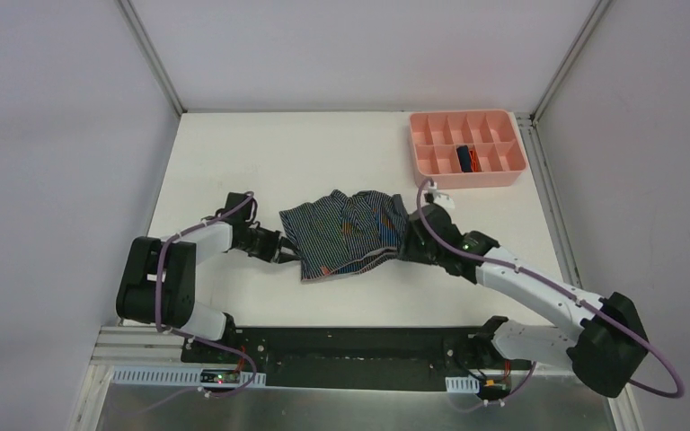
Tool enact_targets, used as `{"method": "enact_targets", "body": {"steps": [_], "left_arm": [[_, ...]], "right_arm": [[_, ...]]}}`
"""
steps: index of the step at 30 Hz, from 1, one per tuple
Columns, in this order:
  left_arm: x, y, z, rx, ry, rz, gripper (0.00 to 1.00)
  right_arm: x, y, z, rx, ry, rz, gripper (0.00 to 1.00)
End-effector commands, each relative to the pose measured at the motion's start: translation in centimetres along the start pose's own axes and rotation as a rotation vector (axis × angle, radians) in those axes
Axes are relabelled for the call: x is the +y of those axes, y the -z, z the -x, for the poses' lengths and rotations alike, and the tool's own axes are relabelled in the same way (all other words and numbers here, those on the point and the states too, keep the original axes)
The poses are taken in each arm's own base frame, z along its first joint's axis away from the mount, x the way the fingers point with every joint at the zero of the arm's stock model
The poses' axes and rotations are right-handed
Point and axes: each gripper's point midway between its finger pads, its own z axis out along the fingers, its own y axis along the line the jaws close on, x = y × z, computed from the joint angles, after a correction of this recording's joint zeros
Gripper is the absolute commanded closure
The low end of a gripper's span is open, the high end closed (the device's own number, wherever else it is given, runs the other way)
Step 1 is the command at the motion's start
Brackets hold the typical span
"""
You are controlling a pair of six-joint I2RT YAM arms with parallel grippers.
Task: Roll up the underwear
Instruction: Flatten out the underwear at the center of the board.
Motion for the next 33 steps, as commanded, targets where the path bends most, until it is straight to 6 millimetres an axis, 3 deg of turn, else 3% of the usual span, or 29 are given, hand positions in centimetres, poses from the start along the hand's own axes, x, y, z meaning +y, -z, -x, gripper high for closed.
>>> {"method": "enact_targets", "body": {"steps": [1, 4, 7, 11, 17, 23, 33], "left_arm": [[-1.7, 1.6, -1.4, 0.041, -0.095, -0.026, 0.76], [-3.1, 3.4, -1.6, -0.012, -0.162, -0.046, 0.65], [-3.5, 5.0, -1.8, -0.066, -0.225, -0.04, 0.57], [-0.8, 5.7, -2.3, -0.087, -0.256, 0.026, 0.49], [3.6, 4.8, -4.1, -0.071, -0.292, 0.094, 0.4], [4.1, 3.4, -4.7, -0.064, -0.442, 0.184, 0.44], [4.0, 1.3, -2.7, -0.172, -0.517, 0.314, 0.6]], "right_arm": [[-3.9, 0.4, -4.0, 0.058, -0.131, -0.104, 0.46], [-5.3, 1.7, -2.7, -0.019, -0.171, -0.153, 0.41], [-5.3, 2.4, -0.8, -0.087, -0.192, -0.16, 0.38], [-4.4, 2.6, 0.5, -0.103, -0.221, -0.149, 0.38], [-3.6, 1.6, -0.5, -0.002, -0.364, -0.132, 0.39], [-3.9, -0.1, -1.4, 0.104, -0.555, -0.091, 0.41], [-5.5, -0.5, -1.5, 0.138, -0.656, -0.096, 0.42]]}}
